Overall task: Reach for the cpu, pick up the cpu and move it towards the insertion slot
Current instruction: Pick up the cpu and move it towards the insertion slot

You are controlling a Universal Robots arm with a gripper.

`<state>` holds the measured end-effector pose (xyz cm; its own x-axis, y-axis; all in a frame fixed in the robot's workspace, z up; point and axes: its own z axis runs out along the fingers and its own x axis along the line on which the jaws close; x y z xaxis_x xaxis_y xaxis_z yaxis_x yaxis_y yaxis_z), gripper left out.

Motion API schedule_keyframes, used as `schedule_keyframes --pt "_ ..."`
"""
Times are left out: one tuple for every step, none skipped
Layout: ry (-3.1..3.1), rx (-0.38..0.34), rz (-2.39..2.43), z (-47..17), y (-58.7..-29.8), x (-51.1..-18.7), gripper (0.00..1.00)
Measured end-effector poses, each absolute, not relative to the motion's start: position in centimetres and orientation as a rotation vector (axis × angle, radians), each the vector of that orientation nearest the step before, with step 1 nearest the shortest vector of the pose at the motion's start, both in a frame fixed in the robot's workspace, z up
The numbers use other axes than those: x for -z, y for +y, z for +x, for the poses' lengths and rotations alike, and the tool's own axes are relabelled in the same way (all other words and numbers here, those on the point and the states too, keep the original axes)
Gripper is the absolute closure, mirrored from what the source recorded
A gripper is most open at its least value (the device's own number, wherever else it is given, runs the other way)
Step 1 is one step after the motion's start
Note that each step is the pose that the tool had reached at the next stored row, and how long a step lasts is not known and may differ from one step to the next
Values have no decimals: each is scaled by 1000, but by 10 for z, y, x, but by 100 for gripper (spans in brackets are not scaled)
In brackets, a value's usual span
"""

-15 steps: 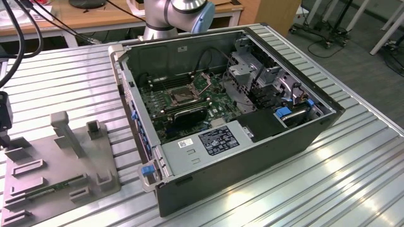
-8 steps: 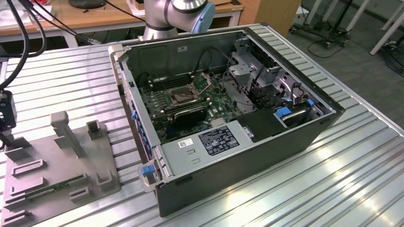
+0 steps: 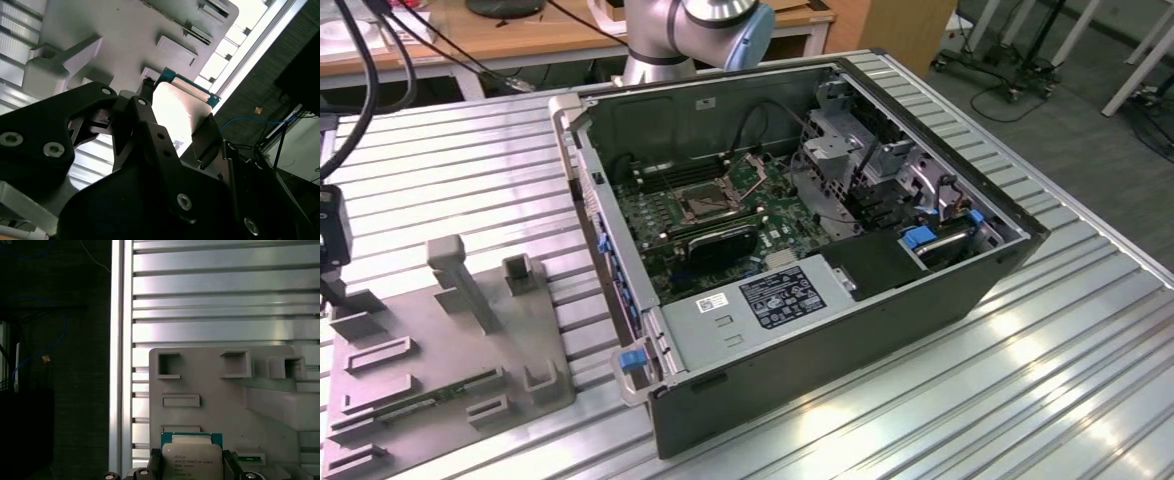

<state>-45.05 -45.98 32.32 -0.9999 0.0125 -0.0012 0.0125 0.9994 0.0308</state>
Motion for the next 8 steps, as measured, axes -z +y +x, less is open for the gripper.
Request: schedule_keyframes --pt "3140 -48 20 -450 -460 -325 45" --pt "3140 -48 20 -451 -460 -325 45" --pt "3140 -49 20 -450 -460 -325 45" --pt "3140 -49 20 -450 -460 -326 45" --pt "3140 -48 19 -449 -460 -326 45" --pt "3140 -49 20 -447 -460 -326 45" --pt "3140 -50 20 -445 -460 -326 45" --pt "3140 -50 20 -443 -460 -326 45"
